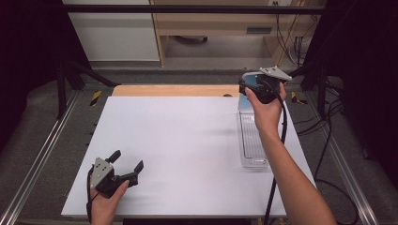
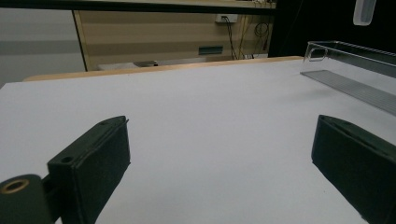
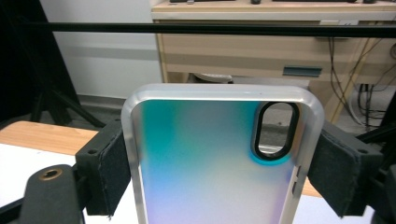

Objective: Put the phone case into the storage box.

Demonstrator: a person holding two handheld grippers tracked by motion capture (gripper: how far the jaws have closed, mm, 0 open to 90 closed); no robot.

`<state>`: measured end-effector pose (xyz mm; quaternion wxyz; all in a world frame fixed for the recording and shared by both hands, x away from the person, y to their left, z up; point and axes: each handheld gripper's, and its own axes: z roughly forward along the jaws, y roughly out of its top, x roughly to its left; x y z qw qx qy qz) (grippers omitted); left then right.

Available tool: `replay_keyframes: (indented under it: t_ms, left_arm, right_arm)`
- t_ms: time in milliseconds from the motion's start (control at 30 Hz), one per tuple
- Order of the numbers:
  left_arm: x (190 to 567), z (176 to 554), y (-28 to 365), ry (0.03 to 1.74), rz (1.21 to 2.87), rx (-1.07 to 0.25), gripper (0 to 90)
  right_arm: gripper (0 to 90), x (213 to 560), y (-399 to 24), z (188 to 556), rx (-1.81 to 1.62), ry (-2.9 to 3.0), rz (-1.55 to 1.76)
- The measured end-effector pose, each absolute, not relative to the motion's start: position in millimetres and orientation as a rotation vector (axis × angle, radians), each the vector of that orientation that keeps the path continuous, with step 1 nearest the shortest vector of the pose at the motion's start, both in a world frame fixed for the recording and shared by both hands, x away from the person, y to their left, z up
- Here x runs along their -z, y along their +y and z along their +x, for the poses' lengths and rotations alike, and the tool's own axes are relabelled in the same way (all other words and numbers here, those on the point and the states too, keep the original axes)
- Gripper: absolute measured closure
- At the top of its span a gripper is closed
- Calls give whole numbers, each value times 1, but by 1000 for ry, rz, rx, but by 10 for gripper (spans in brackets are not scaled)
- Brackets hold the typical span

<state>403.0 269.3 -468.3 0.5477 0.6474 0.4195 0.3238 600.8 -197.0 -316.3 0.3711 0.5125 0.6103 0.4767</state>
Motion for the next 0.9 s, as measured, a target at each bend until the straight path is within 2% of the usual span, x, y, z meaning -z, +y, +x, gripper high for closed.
replay_keyframes:
  t_ms: [900]
  left_arm:
    - [468, 402, 271, 982, 1529, -778, 40]
  right_arm:
    - [175, 350, -224, 619, -1168, 1497, 1406]
